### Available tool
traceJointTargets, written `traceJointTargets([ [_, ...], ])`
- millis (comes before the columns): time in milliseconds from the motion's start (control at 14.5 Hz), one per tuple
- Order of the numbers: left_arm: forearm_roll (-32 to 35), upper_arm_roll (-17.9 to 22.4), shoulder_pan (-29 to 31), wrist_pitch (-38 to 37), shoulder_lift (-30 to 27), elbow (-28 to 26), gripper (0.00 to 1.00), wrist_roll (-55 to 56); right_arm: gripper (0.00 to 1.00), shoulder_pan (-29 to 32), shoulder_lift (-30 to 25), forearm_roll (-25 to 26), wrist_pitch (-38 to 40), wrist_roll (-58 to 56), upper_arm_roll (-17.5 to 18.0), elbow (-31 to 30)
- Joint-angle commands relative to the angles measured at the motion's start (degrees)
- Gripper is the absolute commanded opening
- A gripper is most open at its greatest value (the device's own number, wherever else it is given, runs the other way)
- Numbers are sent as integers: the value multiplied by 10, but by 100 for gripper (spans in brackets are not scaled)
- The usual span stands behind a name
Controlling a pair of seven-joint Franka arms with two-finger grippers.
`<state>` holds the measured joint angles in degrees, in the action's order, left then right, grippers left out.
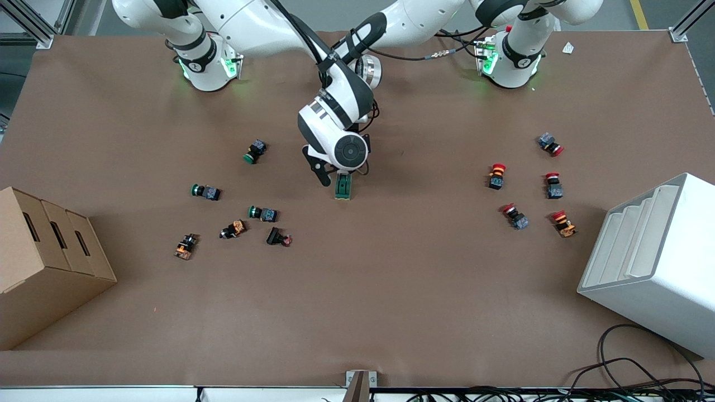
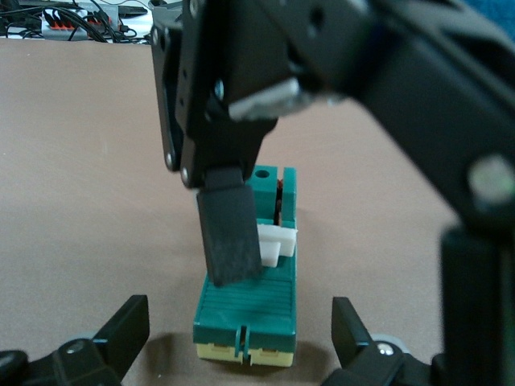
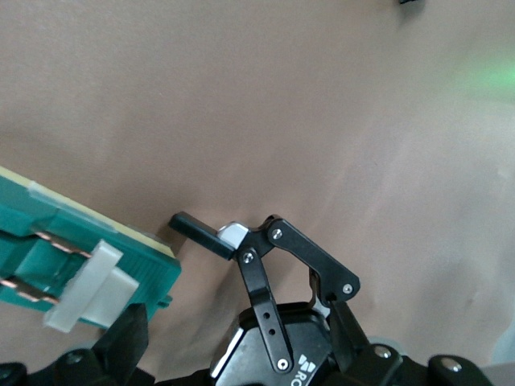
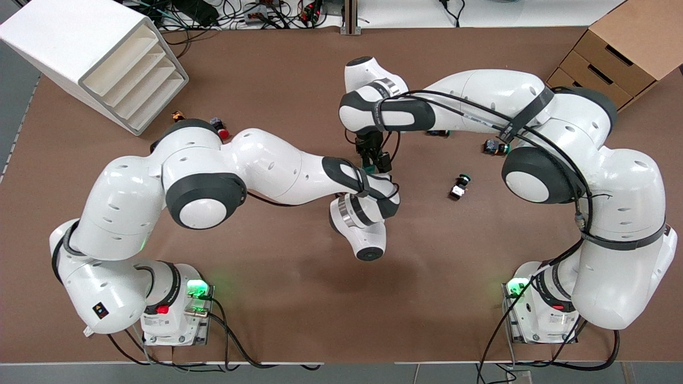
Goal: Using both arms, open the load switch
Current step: 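Press the white lever down with the right gripper while the left gripper holds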
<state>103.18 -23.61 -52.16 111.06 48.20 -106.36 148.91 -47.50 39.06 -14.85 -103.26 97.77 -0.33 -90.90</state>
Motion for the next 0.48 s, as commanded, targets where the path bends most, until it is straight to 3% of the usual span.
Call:
traceJointTargets([
  [0, 4, 0, 0, -5, 4, 5, 100, 11, 100, -3, -11, 17, -8, 2, -4, -17],
  [206, 4, 0, 0, -5, 1, 5, 100, 9, 100, 4, -20, 23, 0, -1, -6, -13],
  [413, -7, -1, 1, -5, -1, 5, 100, 3, 100, 50, -70, 23, 29, -54, -7, -3],
])
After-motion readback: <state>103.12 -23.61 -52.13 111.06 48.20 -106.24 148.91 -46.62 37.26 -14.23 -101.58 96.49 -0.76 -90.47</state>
